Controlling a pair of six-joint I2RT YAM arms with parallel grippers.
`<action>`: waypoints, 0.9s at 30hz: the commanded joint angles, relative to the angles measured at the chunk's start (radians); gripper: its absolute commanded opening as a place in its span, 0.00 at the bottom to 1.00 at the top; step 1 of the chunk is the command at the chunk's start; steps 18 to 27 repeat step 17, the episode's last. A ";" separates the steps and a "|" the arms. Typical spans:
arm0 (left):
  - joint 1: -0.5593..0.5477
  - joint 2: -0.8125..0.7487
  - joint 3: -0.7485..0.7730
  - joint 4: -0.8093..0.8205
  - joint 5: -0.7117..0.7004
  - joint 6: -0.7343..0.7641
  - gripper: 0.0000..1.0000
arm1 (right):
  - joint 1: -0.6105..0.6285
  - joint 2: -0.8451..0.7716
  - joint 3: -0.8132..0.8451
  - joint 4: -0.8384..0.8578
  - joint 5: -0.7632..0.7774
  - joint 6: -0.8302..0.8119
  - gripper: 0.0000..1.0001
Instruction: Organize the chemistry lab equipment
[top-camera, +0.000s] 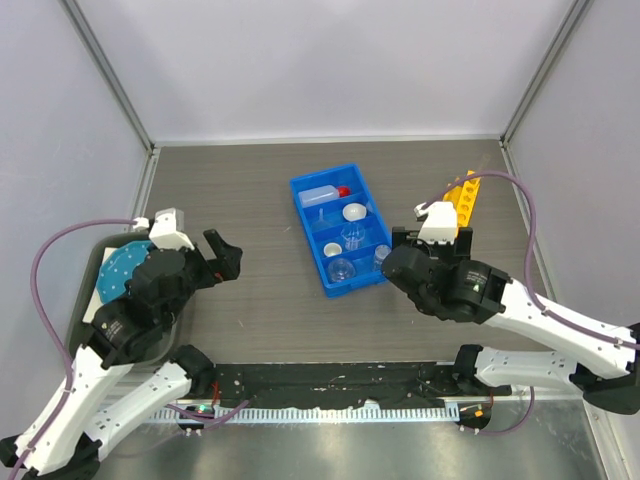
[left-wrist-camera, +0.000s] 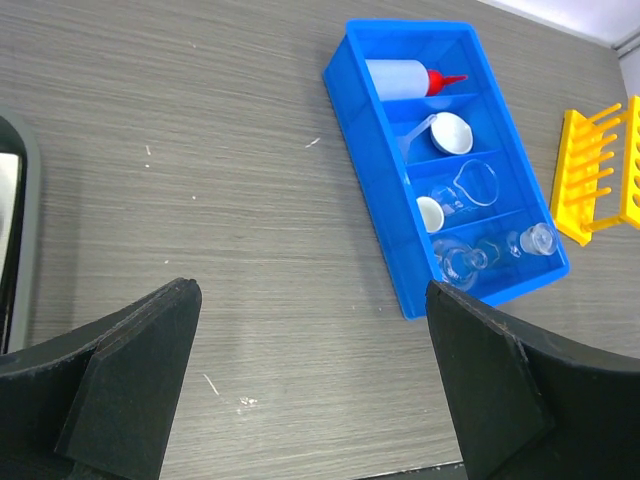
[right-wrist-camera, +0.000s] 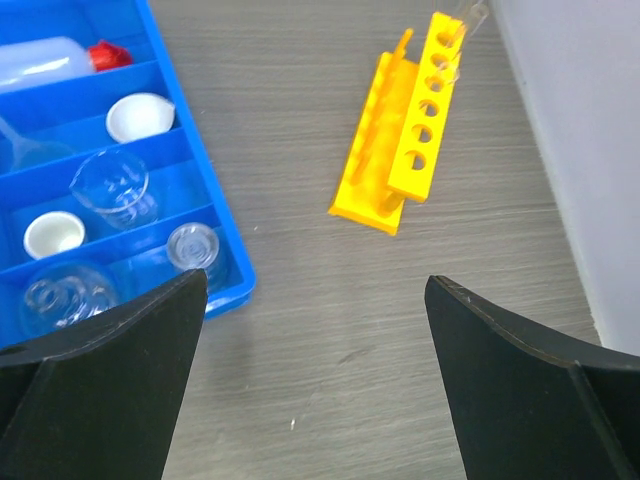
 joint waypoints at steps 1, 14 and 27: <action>-0.004 -0.015 -0.003 0.002 -0.049 0.037 1.00 | 0.004 -0.018 0.015 -0.053 0.204 0.150 0.96; -0.004 -0.006 -0.030 0.064 -0.063 0.054 1.00 | 0.004 -0.110 -0.022 -0.067 0.218 0.129 0.96; -0.004 0.007 -0.030 0.071 -0.047 0.041 1.00 | 0.003 -0.116 -0.035 -0.060 0.221 0.143 0.96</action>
